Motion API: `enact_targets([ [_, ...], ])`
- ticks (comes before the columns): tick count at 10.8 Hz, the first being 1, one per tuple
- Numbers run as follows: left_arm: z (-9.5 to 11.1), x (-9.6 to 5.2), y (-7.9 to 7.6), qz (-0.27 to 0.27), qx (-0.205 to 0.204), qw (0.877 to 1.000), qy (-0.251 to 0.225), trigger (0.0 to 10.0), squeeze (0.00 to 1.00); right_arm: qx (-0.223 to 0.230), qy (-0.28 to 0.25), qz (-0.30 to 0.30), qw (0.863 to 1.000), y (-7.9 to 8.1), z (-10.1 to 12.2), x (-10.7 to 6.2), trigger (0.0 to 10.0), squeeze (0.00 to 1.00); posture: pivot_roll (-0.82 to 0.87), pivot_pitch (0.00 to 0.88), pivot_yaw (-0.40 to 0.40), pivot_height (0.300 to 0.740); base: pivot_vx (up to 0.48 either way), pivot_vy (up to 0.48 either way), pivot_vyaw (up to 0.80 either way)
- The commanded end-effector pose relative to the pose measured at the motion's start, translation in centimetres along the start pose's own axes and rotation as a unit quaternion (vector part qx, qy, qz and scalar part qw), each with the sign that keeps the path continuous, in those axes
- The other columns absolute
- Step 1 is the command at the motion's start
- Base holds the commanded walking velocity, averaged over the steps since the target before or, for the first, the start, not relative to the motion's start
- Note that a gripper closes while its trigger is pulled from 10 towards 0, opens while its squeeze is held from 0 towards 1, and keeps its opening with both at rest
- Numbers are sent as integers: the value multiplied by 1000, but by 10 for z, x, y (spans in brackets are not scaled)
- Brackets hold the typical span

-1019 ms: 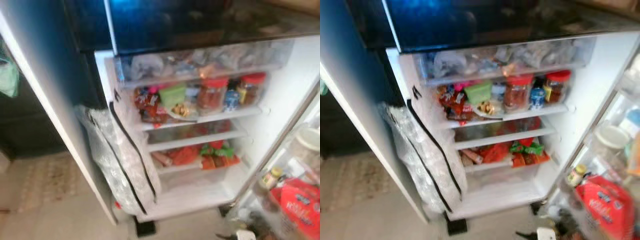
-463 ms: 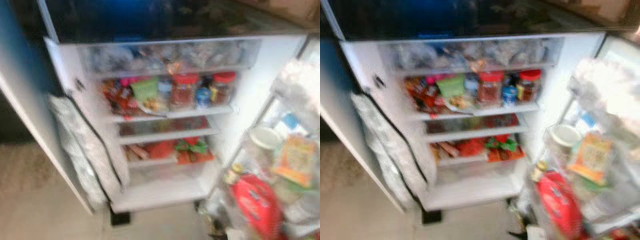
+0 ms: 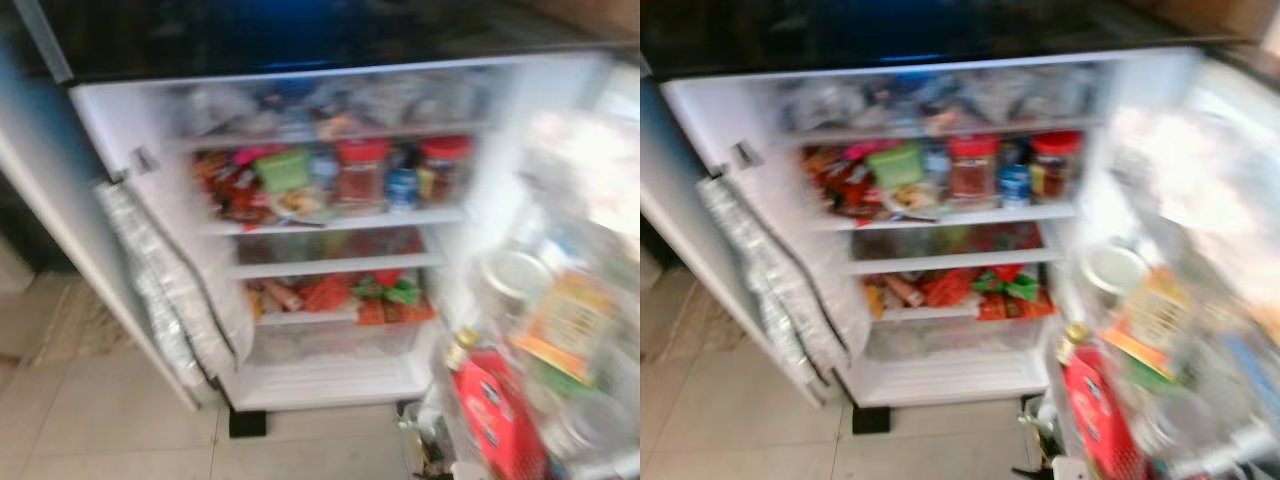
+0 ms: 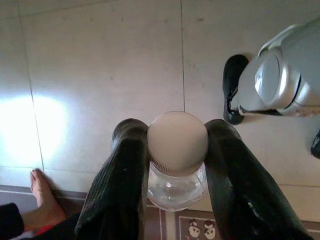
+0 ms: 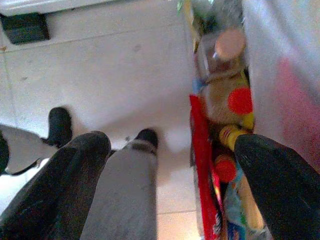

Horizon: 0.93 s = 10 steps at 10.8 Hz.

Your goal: Restocking fridge

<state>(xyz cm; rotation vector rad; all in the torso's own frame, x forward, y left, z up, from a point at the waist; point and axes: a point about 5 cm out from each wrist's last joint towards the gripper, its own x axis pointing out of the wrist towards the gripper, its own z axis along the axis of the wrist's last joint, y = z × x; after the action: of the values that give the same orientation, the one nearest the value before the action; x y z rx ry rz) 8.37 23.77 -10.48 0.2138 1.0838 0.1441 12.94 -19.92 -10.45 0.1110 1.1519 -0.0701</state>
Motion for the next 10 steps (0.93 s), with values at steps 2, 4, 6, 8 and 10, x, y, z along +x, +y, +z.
enact_targets([
  [2,2,0,5,5,7,1000,-3,10000,0,-3,-6,0,1000,-1,3,0,10000,0,79,0,-3,740,0,0,0],
  [4,2,1,5,5,8,1000,-4,10000,0,-4,-6,3,1000,-1,4,0,10000,0,79,0,-4,740,0,0,0],
  [6,3,1,5,5,8,1000,-5,10000,0,-6,-6,4,1000,-1,4,0,10000,0,81,0,-3,740,0,0,0],
  [8,3,1,5,5,8,1000,-5,10000,0,-9,-6,5,1000,-1,4,0,10000,0,83,0,-2,740,0,0,0],
  [10,3,1,5,4,9,1000,-5,10000,0,-12,-5,5,1000,-1,4,0,10000,0,84,0,-1,740,0,-133,0],
])
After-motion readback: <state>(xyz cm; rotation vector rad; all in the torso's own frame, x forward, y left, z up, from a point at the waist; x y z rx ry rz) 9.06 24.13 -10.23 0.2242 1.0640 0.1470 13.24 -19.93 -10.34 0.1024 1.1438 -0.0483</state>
